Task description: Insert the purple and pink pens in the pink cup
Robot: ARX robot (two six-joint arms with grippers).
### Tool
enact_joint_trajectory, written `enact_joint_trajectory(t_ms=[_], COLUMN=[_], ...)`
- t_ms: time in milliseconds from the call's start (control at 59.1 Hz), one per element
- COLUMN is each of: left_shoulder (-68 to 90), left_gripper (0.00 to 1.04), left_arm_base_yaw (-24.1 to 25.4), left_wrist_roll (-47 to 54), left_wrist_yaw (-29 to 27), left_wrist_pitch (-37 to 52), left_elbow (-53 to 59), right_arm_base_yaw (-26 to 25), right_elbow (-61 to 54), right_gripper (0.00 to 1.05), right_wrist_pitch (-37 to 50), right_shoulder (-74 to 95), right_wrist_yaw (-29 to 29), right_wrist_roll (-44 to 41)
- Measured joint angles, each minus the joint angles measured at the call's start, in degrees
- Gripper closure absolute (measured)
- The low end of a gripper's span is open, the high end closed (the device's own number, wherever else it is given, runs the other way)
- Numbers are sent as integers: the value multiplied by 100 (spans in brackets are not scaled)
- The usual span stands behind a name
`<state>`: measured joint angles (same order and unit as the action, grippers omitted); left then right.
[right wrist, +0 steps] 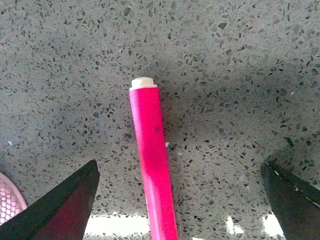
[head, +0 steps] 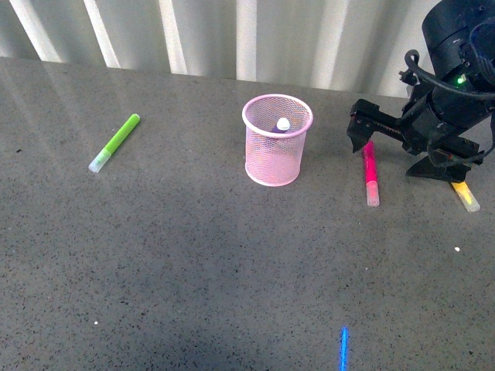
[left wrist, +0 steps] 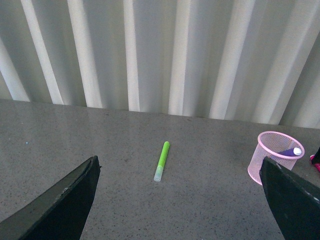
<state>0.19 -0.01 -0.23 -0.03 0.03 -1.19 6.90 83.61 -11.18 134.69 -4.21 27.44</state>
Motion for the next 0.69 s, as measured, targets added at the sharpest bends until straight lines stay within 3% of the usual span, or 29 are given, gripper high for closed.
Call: enact_joint_trajectory(t_ms=[118, 575, 694], left_shoulder=[0, 0, 0], left_gripper=[7, 7, 7], left_arm_base_yaw=[0, 0, 0], left_wrist_roll=[0, 0, 0], left_wrist_yaw=[0, 0, 0], left_wrist_pitch=[0, 0, 0], left_elbow=[0, 0, 0], right_arm_base_yaw=[-2, -249, -323], right_elbow=[101, 398, 490], right_gripper=[17, 90, 94], right_wrist_pitch=[2, 107, 101], right_shoulder=[81, 332, 365], right_wrist_yaw=[31, -127, -133], right_wrist_roll=[-13, -13, -13])
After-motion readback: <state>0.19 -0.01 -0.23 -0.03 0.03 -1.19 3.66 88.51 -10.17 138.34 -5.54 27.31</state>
